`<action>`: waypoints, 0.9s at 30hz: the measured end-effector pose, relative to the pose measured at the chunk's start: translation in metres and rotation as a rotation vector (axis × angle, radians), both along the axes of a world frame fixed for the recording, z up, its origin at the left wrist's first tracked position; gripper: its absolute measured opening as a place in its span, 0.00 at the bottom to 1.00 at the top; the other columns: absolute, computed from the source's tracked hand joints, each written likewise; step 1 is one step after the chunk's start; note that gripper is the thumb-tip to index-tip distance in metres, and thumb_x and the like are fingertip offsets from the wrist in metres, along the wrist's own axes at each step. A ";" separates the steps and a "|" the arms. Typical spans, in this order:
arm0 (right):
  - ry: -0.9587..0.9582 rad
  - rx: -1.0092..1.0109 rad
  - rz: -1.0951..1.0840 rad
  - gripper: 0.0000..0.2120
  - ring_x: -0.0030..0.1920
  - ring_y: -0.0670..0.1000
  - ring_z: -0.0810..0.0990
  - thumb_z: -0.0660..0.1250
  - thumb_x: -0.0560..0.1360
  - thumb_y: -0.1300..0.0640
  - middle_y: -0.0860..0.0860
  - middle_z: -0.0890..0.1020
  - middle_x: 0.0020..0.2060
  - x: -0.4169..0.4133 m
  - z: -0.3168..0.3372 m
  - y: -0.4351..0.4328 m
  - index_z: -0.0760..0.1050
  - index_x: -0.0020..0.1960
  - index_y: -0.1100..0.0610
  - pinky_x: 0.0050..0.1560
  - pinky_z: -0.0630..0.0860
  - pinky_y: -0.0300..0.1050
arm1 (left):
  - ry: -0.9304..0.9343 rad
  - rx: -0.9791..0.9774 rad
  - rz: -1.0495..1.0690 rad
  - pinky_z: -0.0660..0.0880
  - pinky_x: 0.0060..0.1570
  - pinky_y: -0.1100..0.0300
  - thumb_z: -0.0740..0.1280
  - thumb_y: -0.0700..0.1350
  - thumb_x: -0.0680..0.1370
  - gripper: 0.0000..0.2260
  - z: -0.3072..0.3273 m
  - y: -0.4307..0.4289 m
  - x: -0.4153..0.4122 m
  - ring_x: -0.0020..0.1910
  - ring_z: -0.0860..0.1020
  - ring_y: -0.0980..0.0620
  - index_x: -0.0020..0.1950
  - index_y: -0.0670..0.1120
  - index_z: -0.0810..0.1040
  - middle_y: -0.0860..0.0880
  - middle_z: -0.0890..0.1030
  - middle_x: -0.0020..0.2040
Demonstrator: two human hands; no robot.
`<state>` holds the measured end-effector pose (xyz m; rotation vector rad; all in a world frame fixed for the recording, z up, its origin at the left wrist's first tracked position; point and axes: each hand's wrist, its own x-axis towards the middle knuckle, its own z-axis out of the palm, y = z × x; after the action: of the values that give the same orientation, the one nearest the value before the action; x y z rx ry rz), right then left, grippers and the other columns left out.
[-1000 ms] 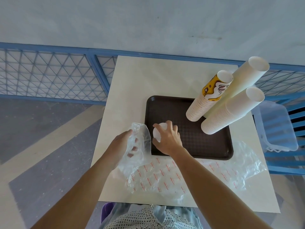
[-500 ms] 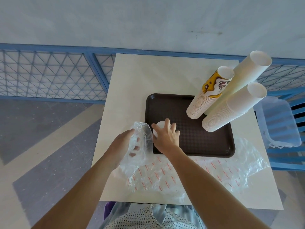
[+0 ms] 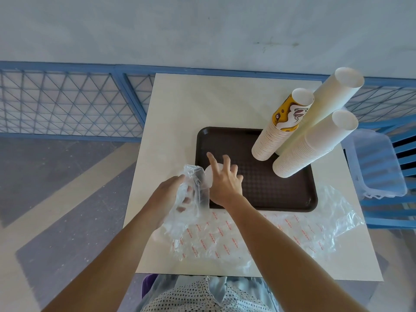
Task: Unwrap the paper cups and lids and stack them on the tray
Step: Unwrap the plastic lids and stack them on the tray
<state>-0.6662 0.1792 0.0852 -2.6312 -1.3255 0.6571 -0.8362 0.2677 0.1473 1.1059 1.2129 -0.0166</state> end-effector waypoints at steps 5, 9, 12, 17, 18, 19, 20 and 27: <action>-0.013 0.022 0.052 0.51 0.79 0.67 0.54 0.72 0.73 0.39 0.57 0.47 0.82 0.003 0.022 -0.009 0.39 0.82 0.39 0.76 0.58 0.74 | -0.034 0.010 -0.027 0.77 0.61 0.45 0.62 0.67 0.76 0.20 0.010 0.000 0.001 0.54 0.84 0.46 0.60 0.61 0.84 0.53 0.86 0.56; 0.071 0.394 -0.067 0.35 0.74 0.59 0.62 0.73 0.73 0.48 0.52 0.62 0.75 0.004 0.044 -0.034 0.63 0.77 0.49 0.72 0.70 0.61 | -0.105 -0.006 0.049 0.76 0.47 0.52 0.58 0.65 0.81 0.21 0.021 0.001 0.002 0.43 0.84 0.49 0.59 0.56 0.85 0.50 0.87 0.54; 0.387 0.551 -0.291 0.13 0.63 0.51 0.74 0.66 0.76 0.49 0.47 0.72 0.63 -0.004 0.067 -0.050 0.73 0.59 0.48 0.58 0.78 0.48 | -0.110 0.031 0.071 0.77 0.45 0.51 0.57 0.61 0.80 0.24 0.030 0.001 0.009 0.45 0.84 0.45 0.63 0.50 0.84 0.42 0.86 0.57; 1.053 0.521 -0.342 0.22 0.56 0.52 0.84 0.65 0.77 0.34 0.47 0.83 0.55 -0.018 0.099 -0.057 0.77 0.57 0.51 0.60 0.82 0.51 | -0.051 0.396 -0.251 0.79 0.62 0.49 0.62 0.49 0.83 0.15 0.049 -0.013 0.031 0.60 0.81 0.51 0.66 0.63 0.78 0.56 0.82 0.62; 1.116 0.527 -0.388 0.24 0.58 0.51 0.84 0.66 0.77 0.32 0.46 0.84 0.56 -0.021 0.101 -0.056 0.78 0.60 0.51 0.61 0.82 0.51 | -0.077 0.442 -0.310 0.78 0.63 0.54 0.63 0.49 0.82 0.16 0.052 -0.017 0.034 0.63 0.79 0.54 0.68 0.65 0.76 0.59 0.80 0.65; 1.145 0.539 -0.453 0.26 0.60 0.51 0.84 0.67 0.76 0.31 0.47 0.85 0.58 -0.022 0.100 -0.054 0.78 0.64 0.50 0.62 0.81 0.54 | -0.095 0.504 -0.361 0.75 0.61 0.62 0.65 0.49 0.83 0.18 0.054 -0.021 0.038 0.65 0.77 0.57 0.70 0.65 0.74 0.61 0.78 0.67; 1.134 0.559 -0.529 0.26 0.60 0.51 0.84 0.67 0.77 0.32 0.48 0.85 0.59 -0.023 0.099 -0.052 0.78 0.65 0.50 0.62 0.81 0.56 | -0.106 0.567 -0.403 0.71 0.58 0.70 0.66 0.50 0.83 0.19 0.056 -0.025 0.041 0.65 0.75 0.61 0.73 0.63 0.73 0.63 0.76 0.69; 0.786 0.778 -0.857 0.17 0.37 0.53 0.79 0.61 0.86 0.49 0.56 0.79 0.37 0.007 0.112 -0.077 0.75 0.50 0.63 0.41 0.80 0.46 | -0.223 0.585 -0.246 0.74 0.54 0.63 0.69 0.55 0.81 0.21 0.064 -0.057 0.055 0.55 0.79 0.64 0.74 0.64 0.71 0.60 0.80 0.58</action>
<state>-0.6592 0.1026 0.1974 -1.7091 -0.1105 0.6945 -0.7807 0.2103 0.2110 1.7127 0.8917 0.2827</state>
